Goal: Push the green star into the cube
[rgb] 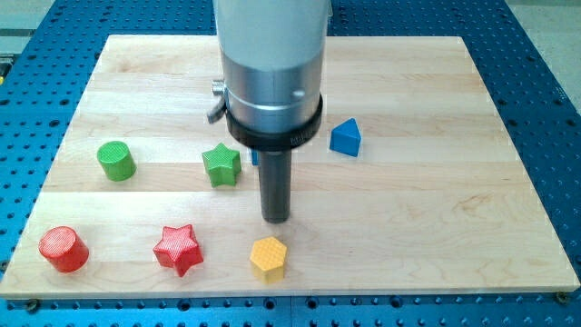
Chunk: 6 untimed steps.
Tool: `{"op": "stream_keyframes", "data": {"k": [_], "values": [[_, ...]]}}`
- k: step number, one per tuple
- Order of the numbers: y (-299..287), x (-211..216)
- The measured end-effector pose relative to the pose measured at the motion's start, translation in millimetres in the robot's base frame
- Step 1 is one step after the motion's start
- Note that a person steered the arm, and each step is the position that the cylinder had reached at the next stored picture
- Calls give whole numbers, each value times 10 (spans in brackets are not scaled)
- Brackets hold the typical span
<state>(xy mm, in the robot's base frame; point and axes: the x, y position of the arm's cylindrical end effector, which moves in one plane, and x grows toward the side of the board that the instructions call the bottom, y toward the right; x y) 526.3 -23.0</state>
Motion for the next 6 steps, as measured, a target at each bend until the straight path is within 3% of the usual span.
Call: {"op": "stream_keyframes", "data": {"k": [1, 3, 5, 6], "values": [[-502, -36], [-949, -357], [-39, -354], [-145, -354]]}}
